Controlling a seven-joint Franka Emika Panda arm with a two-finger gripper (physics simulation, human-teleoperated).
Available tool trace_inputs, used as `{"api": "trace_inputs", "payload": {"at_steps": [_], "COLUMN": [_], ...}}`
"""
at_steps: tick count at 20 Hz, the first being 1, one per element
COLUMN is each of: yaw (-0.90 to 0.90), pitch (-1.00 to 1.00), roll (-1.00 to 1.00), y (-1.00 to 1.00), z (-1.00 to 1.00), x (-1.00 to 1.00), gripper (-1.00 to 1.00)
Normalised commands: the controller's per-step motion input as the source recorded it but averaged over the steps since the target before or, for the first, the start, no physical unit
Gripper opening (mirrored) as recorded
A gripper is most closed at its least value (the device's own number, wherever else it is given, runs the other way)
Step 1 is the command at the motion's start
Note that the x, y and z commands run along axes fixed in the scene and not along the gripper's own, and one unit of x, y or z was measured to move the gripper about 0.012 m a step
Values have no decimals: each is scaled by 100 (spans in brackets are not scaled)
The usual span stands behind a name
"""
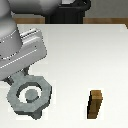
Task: Put the loop with the handle onto the peg.
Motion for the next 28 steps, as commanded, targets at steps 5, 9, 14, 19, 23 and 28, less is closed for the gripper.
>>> {"api": "trace_inputs", "payload": {"at_steps": [5, 9, 14, 19, 23, 28], "yaw": [0, 0, 0, 0, 0, 0], "pitch": [0, 0, 0, 0, 0, 0], "roll": [0, 0, 0, 0, 0, 0], "y": [0, 0, 20, 60, -50, -20], "z": [-20, -25, 0, -10, 0, -20], "x": [-40, -25, 0, 0, 0, 0], "gripper": [-100, -100, -100, -100, -100, -100]}}
